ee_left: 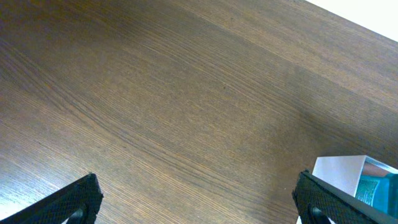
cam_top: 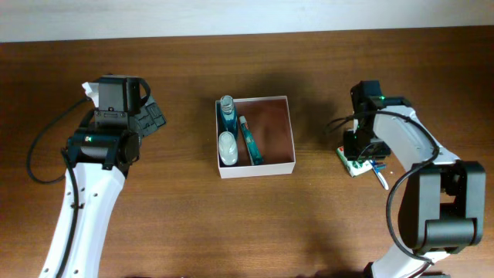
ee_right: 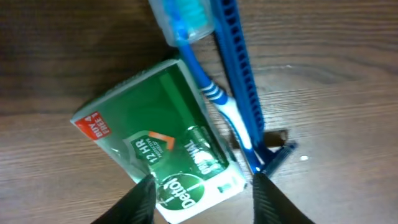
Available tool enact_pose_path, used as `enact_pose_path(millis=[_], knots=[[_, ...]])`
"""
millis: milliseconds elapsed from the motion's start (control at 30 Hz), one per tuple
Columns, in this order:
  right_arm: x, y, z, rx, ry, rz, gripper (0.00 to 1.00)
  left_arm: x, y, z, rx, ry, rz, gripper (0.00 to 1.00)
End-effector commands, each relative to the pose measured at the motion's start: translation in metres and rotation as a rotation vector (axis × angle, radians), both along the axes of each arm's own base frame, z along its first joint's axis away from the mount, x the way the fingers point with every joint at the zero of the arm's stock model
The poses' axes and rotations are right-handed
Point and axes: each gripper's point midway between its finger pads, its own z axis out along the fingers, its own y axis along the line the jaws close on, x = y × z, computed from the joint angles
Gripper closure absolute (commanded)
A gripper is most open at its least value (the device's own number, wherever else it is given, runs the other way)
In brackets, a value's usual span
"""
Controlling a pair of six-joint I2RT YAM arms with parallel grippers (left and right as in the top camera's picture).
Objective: Pack container
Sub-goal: 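Release the toothpaste and move the right gripper to the green soap box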
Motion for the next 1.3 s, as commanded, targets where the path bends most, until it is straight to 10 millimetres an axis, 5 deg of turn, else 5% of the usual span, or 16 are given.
enact_pose_path(millis=[0, 100, 233, 333, 900, 1267], knots=[[-0.004, 0.009, -0.007, 0.046, 0.021, 0.086, 0.55, 0.002, 0.001, 0.001, -0.004, -0.004, 0.006, 0.01], [-0.001, 0.013, -0.008, 0.068, 0.016, 0.119, 0.53, 0.002, 0.001, 0.001, -0.004, -0.004, 0.006, 0.01], [0.004, 0.014, -0.009, 0.073, -0.009, 0.127, 0.31, 0.002, 0.001, 0.001, -0.004, -0.004, 0.006, 0.01], [0.003, 0.017, -0.014, 0.086, -0.012, 0.127, 0.24, 0.002, 0.001, 0.001, -0.004, -0.004, 0.006, 0.01], [-0.005, 0.045, -0.027, 0.252, -0.017, 0.124, 0.26, 0.002, 0.001, 0.001, -0.004, -0.004, 0.006, 0.00], [0.004, 0.043, -0.028, 0.236, -0.056, 0.075, 0.31, 0.002, 0.001, 0.001, -0.004, -0.003, 0.006, 0.00]])
